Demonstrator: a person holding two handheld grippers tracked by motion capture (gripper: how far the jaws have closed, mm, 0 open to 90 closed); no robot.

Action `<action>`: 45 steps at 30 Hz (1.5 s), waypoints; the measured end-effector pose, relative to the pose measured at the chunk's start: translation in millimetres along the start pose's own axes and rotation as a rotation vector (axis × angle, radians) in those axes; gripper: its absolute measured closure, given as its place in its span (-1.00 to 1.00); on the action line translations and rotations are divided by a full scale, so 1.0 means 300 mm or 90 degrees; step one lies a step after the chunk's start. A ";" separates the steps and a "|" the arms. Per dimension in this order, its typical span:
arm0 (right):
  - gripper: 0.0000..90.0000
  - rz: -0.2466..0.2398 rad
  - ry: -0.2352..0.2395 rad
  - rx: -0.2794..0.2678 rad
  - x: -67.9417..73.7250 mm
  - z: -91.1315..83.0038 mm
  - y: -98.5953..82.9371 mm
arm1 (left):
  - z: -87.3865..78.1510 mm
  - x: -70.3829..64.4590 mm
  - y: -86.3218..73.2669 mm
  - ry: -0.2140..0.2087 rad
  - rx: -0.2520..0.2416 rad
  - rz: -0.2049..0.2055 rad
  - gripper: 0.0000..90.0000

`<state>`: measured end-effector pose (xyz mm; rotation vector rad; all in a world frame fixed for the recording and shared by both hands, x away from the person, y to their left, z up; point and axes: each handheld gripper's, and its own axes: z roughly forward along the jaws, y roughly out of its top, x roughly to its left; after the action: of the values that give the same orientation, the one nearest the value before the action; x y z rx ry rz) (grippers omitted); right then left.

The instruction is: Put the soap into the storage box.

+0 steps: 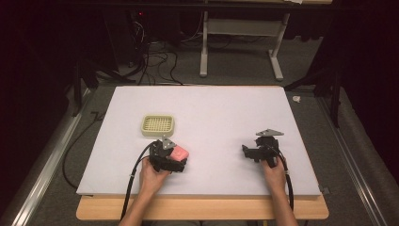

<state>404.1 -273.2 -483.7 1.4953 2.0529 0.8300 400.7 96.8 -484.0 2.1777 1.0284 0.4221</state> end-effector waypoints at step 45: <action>-0.68 0.001 0.000 0.000 0.000 0.000 0.000 | -0.069 0.032 0.006 -0.005 -0.034 -0.028 -0.69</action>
<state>404.1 -273.1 -483.7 1.4981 2.0519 0.8305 396.5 112.7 -467.9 2.1041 1.0463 0.4153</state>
